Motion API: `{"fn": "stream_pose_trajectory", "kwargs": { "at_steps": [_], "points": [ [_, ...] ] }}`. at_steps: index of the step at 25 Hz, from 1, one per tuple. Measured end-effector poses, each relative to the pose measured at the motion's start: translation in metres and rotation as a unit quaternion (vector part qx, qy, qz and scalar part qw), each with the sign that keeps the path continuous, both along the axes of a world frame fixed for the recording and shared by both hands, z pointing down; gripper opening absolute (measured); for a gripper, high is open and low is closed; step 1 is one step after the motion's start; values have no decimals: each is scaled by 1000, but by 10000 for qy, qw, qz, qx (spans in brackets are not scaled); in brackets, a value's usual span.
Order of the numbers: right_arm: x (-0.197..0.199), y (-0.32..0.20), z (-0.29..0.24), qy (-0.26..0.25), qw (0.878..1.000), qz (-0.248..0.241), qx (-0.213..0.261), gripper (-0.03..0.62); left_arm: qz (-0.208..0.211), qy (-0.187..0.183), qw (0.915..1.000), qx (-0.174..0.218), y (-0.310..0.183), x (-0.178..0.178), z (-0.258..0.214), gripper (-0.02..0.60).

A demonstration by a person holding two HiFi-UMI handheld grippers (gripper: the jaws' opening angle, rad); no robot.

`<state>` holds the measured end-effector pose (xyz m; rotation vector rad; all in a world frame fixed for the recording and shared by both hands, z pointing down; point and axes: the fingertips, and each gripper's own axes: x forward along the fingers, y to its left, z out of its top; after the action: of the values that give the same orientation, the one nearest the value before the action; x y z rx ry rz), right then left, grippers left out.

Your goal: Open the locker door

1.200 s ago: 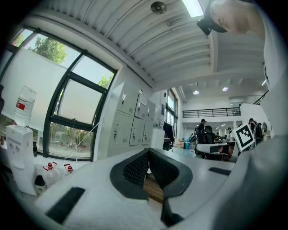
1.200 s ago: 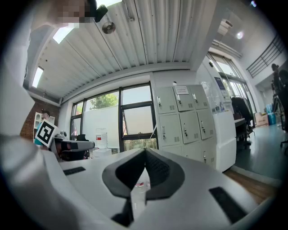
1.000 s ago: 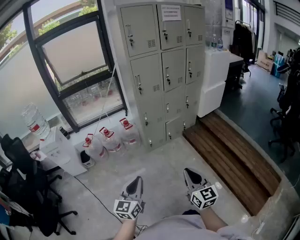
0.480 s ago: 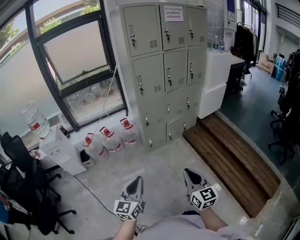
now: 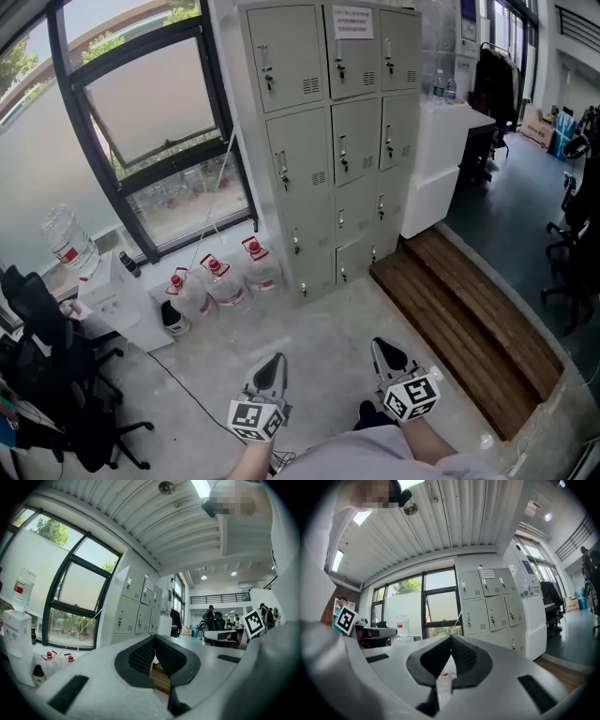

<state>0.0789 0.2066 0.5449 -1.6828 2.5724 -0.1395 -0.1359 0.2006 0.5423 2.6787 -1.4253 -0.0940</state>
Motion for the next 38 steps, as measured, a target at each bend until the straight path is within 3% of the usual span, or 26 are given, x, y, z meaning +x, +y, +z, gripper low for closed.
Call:
{"fn": "stream_pose_trajectory", "kwargs": {
  "at_steps": [7,13,19,23,29,34,38],
  "points": [
    [7,-81,26,-80,9997,-140,-207,14,-168,-121,9998,-68,-71,1,14,9],
    [8,-216,34,-214,9979,-557,-238,12,-250,-78,9996,144,-176,14,10,9],
    [19,-356,7,-115,9946,-1028,-79,12,-801,-94,9967,61,-307,24,-7,9],
    [29,-426,-7,37,9929,-1191,15,14,-1010,-96,9948,109,-367,29,-16,9],
    [5,-487,-21,73,9896,-1435,-4,12,-1119,-171,9936,45,-431,9,-24,9],
    [-21,-523,-29,201,9898,-1409,61,14,-915,-283,9954,-52,-473,-7,-29,9],
    [-38,-547,-40,238,9918,-1252,131,14,-697,-407,9967,108,-500,-22,-45,9]
  ]
}}
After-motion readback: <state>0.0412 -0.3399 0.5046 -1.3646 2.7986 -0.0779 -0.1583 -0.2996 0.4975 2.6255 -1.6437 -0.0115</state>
